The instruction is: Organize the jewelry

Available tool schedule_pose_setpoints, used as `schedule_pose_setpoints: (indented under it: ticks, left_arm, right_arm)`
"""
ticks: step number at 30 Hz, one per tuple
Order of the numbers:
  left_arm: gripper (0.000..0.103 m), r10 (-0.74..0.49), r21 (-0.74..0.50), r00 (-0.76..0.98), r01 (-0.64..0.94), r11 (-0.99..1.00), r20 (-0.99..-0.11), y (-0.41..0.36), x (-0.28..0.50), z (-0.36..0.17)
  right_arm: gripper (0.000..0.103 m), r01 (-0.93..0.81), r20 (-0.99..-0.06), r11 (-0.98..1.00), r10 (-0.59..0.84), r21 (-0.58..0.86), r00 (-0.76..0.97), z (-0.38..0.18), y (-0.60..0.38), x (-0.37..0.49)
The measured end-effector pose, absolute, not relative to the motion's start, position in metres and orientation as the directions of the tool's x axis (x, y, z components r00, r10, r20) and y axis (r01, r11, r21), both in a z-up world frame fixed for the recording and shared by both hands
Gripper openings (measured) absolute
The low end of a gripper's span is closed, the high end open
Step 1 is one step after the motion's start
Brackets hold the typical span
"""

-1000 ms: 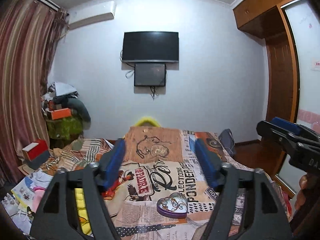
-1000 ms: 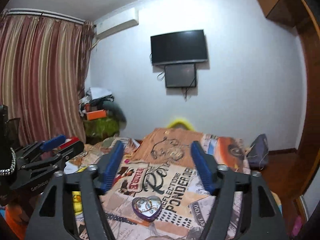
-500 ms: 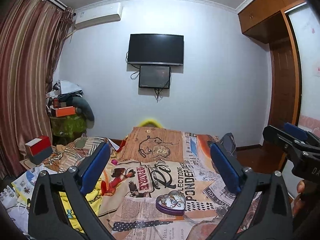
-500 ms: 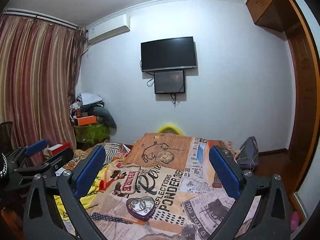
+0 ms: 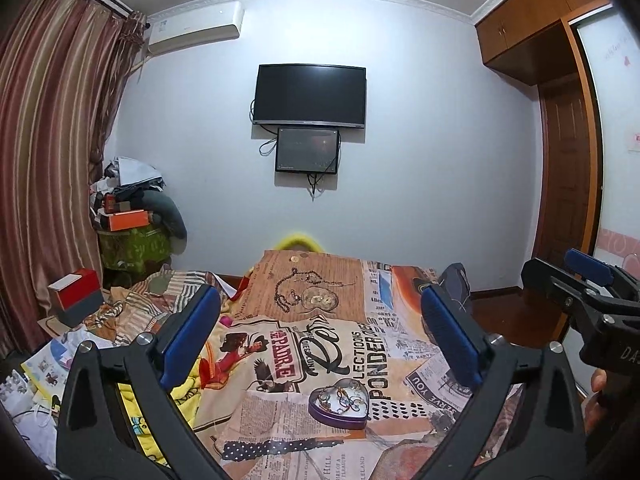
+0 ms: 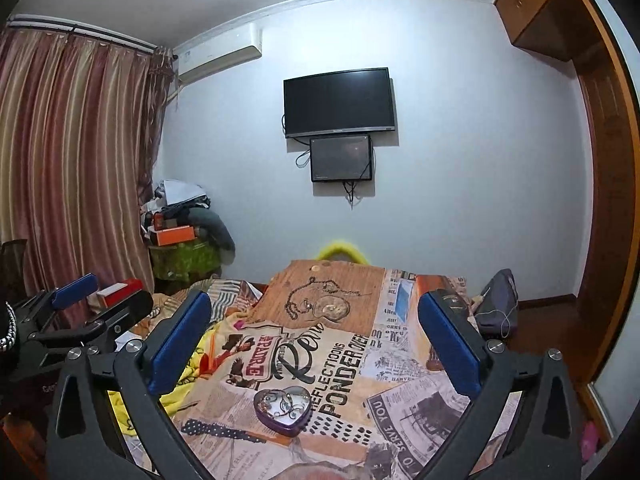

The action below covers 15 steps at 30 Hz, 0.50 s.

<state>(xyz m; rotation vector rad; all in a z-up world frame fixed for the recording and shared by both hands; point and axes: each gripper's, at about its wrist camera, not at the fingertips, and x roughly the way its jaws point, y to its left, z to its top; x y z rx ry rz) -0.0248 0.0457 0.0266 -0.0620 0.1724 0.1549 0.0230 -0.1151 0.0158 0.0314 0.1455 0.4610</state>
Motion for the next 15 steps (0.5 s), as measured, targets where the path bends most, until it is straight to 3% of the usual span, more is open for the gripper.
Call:
schedule_pose_setpoints:
  ticks: [15]
  left_arm:
    - [0.102, 0.141, -0.043, 0.969, -0.153, 0.987, -0.201, 0.0424, -0.0173, 0.0216]
  right_arm:
    - [0.103, -0.444, -0.172, 0.894, 0.447, 0.060, 0.878, 0.0140, -0.1136, 0.0257]
